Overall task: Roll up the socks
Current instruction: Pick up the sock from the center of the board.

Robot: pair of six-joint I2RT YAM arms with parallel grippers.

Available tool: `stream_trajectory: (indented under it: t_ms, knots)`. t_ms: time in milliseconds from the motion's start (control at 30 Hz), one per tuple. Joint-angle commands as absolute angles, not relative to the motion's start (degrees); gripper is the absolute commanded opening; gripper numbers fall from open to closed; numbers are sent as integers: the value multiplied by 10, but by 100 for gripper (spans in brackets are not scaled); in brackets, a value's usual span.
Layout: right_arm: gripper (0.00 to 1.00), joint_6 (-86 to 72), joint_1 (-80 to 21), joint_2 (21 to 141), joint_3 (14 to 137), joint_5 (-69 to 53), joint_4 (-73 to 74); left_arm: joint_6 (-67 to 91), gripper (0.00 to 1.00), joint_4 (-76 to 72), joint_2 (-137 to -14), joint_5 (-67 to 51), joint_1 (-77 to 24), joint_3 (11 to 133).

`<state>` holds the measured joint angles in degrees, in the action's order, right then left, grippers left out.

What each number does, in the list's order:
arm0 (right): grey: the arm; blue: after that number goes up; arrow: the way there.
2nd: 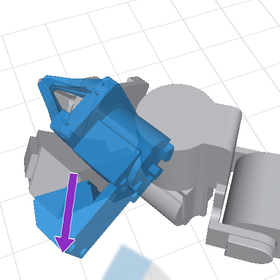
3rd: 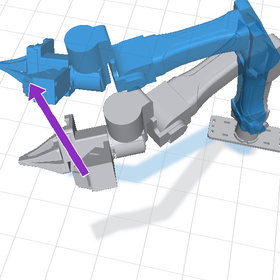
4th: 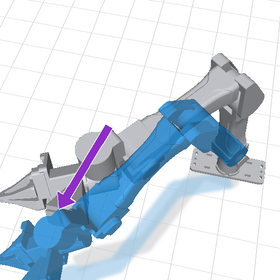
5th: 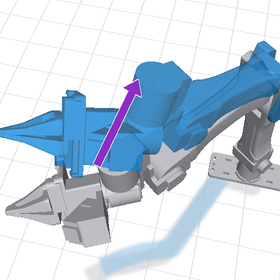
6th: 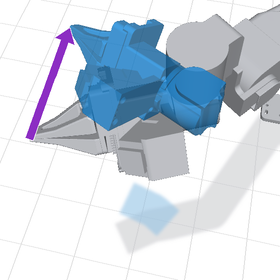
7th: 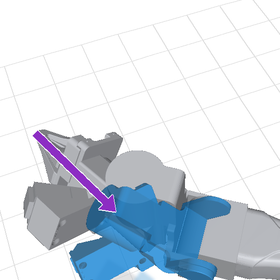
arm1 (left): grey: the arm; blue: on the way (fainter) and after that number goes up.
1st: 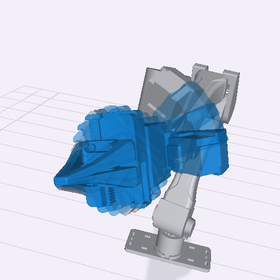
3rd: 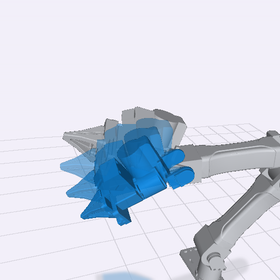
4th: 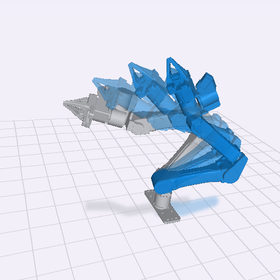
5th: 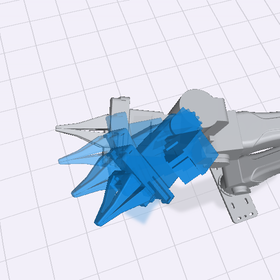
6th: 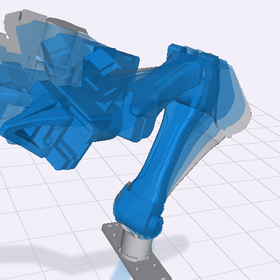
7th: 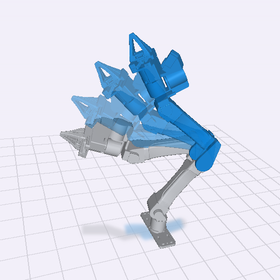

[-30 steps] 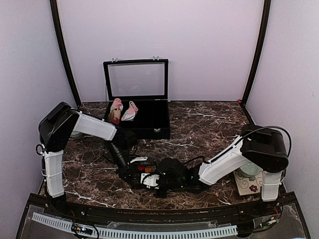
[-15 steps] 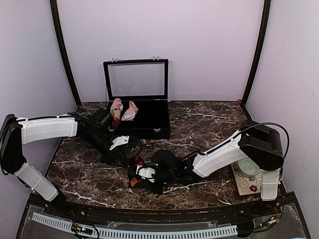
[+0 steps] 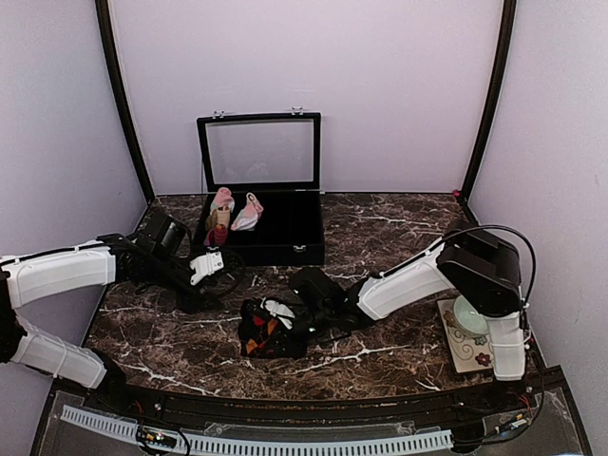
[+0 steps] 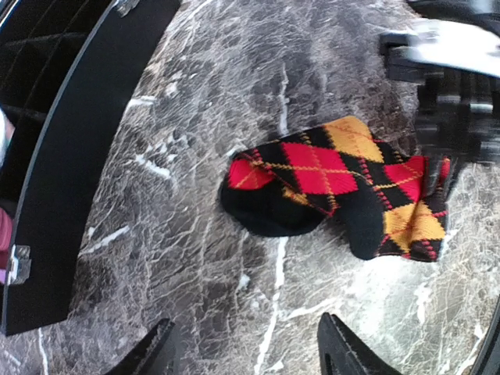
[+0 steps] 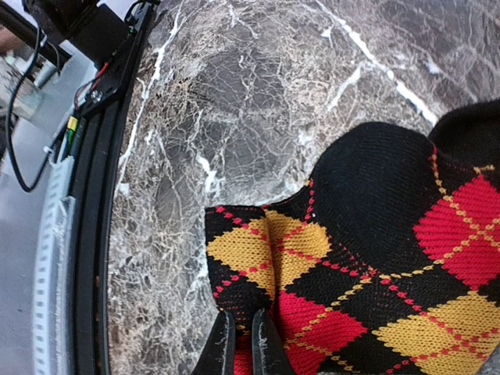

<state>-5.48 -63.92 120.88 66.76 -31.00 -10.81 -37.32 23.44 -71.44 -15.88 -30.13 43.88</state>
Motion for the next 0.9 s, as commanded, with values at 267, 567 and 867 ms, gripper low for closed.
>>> stream_trajectory:
  t_ms: [267, 567, 867]
  knots:
    - [0, -244, -581, 1304, 651, -448, 26, -483, 57, 304, -737, -382, -374, 410]
    - [0, -309, -570, 1319, 657, -486, 8, -490, 52, 231, -807, -295, -470, 424]
    - [0, -322, -565, 1323, 684, -475, 21, -487, 53, 172, -852, -230, -519, 427]
